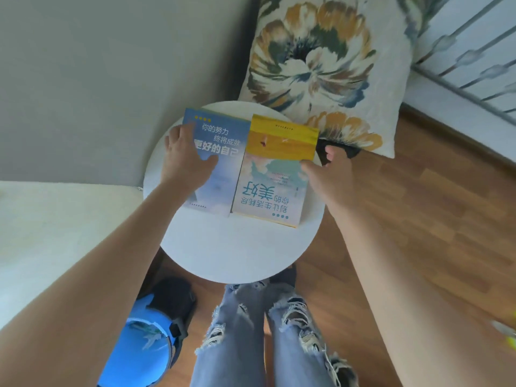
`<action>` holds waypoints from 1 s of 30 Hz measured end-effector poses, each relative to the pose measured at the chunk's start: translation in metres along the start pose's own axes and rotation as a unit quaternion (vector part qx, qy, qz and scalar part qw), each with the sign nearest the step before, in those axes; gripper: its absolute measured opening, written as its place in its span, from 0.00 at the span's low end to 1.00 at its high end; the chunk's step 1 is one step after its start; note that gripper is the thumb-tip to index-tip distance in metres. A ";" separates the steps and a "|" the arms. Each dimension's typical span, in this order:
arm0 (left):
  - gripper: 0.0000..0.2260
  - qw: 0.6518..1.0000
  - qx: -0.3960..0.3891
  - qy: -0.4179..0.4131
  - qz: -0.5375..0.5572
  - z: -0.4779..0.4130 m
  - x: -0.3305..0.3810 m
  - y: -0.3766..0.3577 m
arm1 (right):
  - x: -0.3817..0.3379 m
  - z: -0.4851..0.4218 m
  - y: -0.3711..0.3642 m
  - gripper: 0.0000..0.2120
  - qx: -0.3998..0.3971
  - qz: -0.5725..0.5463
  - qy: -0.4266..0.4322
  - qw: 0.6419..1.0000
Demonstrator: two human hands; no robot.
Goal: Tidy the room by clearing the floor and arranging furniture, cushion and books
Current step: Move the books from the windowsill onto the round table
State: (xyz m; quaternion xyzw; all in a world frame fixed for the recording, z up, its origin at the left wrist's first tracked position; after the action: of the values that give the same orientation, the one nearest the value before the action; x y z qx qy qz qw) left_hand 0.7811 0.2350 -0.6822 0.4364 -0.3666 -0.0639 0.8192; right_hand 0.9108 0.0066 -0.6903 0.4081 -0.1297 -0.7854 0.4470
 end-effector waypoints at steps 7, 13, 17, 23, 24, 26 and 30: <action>0.26 0.996 -0.012 -0.086 0.022 -0.064 0.046 0.000 | -0.029 -0.030 0.042 0.35 0.085 -0.039 0.017 0.996; 0.28 0.995 -0.016 -0.094 -0.001 -0.121 0.069 -0.022 | -0.019 -0.072 0.078 0.39 0.140 -0.063 -0.002 0.988; 0.31 0.996 -0.028 -0.079 -0.031 -0.148 0.079 -0.037 | -0.004 -0.110 0.099 0.43 0.144 -0.053 -0.024 0.988; 0.37 0.995 -0.051 -0.063 -0.062 -0.184 0.090 -0.062 | 0.010 -0.174 0.117 0.54 0.118 -0.065 -0.083 0.987; 0.38 0.995 -0.053 -0.055 -0.068 -0.189 0.091 -0.065 | 0.011 -0.182 0.120 0.55 0.113 -0.070 -0.089 0.987; 0.40 0.995 -0.058 -0.044 -0.069 -0.196 0.095 -0.073 | 0.014 -0.196 0.125 0.55 0.100 -0.079 -0.102 0.987; 0.41 0.992 -0.057 -0.085 -0.071 -0.200 0.117 -0.091 | 0.024 -0.223 0.139 0.49 0.070 -0.118 -0.120 0.983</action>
State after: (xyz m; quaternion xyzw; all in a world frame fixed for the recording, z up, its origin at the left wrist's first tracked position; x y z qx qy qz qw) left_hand 1.0164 0.2634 -0.7583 0.4067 -0.3986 -0.1797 0.8021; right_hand 1.1562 -0.0560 -0.7648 0.3537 -0.1878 -0.8650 0.3023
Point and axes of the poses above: each hand's wrist, its own z-axis away from the middle knuckle, its own y-axis out of the back of the hand, x = y × z, the point moved 1 cm from there along -z, towards the middle knuckle, and after that the axes turned 8 degrees about z, right-handed, at the moved point
